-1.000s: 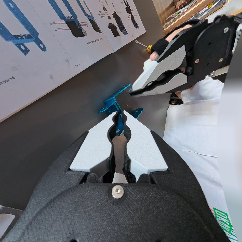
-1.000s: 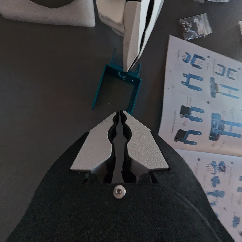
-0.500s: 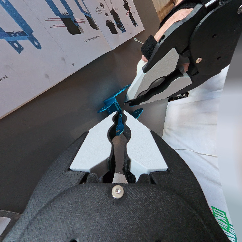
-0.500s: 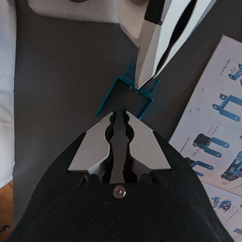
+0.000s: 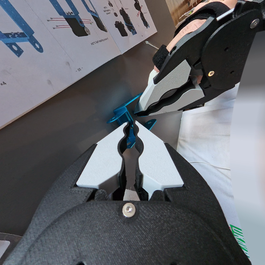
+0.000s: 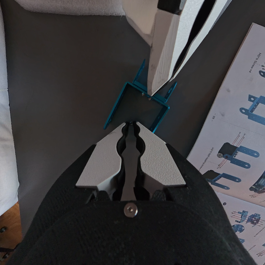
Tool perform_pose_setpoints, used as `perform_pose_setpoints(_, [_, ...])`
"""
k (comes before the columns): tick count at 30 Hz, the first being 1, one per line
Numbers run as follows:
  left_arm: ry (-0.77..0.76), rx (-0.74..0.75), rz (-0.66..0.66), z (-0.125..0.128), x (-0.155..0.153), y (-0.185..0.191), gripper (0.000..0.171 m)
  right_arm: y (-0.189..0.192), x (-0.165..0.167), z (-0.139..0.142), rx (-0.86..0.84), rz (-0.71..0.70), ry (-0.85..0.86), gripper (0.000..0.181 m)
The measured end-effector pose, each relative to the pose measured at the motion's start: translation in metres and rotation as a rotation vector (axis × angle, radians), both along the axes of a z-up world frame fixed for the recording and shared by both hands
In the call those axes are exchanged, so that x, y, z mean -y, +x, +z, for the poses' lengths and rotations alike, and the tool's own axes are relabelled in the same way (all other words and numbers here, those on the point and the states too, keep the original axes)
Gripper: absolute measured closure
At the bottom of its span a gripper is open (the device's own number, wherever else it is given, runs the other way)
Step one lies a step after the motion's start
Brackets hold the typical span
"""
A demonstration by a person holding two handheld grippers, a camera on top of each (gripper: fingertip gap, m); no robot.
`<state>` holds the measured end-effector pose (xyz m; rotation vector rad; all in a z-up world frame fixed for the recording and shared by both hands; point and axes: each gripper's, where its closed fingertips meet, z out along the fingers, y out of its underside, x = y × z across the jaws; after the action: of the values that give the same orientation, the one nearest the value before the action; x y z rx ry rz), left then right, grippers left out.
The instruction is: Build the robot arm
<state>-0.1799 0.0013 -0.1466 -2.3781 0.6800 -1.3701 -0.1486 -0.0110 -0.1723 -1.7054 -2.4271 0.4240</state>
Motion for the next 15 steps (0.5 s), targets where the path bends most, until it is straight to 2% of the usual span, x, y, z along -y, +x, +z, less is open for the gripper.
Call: perform_pose_setpoints(15, [0.003,-0.001,-0.001,0.0000,0.0001,0.0003,0.169,0.0017,-0.0033,0.0000,0.022,0.024,0.076,0.174])
